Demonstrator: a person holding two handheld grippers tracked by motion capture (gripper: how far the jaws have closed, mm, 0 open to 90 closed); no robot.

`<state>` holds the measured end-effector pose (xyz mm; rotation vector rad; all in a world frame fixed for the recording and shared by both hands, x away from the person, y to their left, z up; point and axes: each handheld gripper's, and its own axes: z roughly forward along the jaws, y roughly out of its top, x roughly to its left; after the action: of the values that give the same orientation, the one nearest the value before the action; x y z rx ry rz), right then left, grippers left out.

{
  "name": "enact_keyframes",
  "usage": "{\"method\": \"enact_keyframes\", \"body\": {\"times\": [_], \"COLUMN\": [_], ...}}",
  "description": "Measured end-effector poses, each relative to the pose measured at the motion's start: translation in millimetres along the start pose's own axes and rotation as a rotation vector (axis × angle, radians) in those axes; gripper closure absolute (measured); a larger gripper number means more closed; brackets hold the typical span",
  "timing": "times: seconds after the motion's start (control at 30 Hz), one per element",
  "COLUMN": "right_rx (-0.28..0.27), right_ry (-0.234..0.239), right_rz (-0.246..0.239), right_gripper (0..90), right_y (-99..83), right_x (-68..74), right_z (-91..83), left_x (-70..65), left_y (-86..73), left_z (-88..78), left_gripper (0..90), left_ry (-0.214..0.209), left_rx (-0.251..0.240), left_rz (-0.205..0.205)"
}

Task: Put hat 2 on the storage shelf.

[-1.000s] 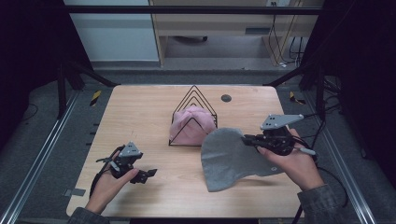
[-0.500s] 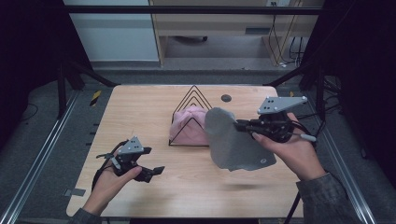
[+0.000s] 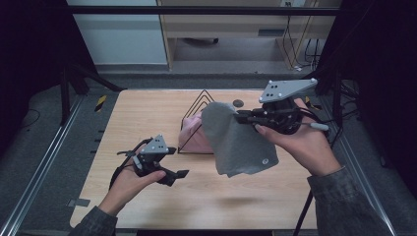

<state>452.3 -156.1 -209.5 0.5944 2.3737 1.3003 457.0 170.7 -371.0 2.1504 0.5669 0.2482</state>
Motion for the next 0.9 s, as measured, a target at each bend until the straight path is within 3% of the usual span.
{"method": "enact_keyframes", "body": {"times": [0.07, 0.23, 0.67, 0.8, 0.9], "right_rx": [-0.004, -0.005, 0.005, 0.003, 0.001], "right_ry": [0.003, 0.009, 0.033, 0.037, 0.038], "right_rz": [-0.013, -0.035, -0.049, -0.049, -0.046], "right_gripper": [86.4, 86.4, 86.3, 86.3, 86.2], "right_y": [5.7, 15.2, 20.5, 21.0, 19.5], "right_x": [2.5, 7.7, 14.0, 15.0, 14.4], "right_z": [1.1, 5.7, 18.8, 20.8, 22.3], "left_x": [2.6, 10.0, 25.5, 25.9, 25.0], "left_y": [11.3, 26.6, 49.1, 55.0, 58.7], "left_z": [-1.2, -3.5, 11.9, 19.3, 24.0], "left_gripper": [13.4, 15.0, 18.3, 23.3, 36.2], "left_ry": [-0.010, -0.025, -0.024, -0.044, -0.055], "left_rx": [-0.033, -0.062, -0.033, -0.048, -0.066], "left_rz": [-0.006, -0.024, 0.005, -0.004, -0.020]}}
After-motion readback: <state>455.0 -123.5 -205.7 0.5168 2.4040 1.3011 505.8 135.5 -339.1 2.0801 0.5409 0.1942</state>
